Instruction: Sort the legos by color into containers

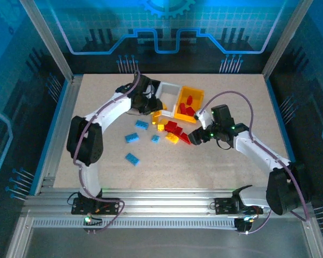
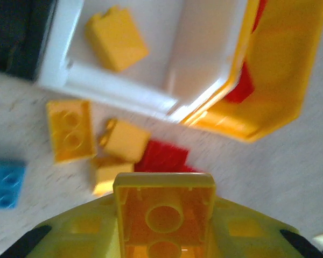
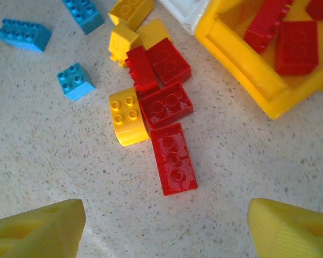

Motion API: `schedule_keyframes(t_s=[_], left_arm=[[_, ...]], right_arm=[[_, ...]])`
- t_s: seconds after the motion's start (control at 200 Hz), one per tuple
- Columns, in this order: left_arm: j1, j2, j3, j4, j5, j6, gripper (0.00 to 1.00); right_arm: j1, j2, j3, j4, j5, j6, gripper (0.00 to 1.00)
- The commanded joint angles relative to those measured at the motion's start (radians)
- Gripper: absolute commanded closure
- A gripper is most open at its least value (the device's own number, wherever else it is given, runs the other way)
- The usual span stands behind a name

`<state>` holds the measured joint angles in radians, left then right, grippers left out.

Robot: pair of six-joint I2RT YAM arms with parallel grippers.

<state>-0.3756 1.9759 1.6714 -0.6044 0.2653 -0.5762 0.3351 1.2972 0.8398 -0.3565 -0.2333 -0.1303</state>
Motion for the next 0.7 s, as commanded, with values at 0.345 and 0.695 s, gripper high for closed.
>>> schedule_keyframes(t_s=[0.345, 0.695], left_arm=[[-0.010, 0.394, 0.560, -0.199, -0.149, -0.225, 0.63], [-0.019, 0.381, 0.574, -0.202, -0.124, -0.202, 0.43]], right_arm=[[0.076, 0.045, -0.016, 0.051, 0.005, -0.284, 0.20], [0.075, 0.140, 0.022, 0.061, 0.001, -0.315, 0.22]])
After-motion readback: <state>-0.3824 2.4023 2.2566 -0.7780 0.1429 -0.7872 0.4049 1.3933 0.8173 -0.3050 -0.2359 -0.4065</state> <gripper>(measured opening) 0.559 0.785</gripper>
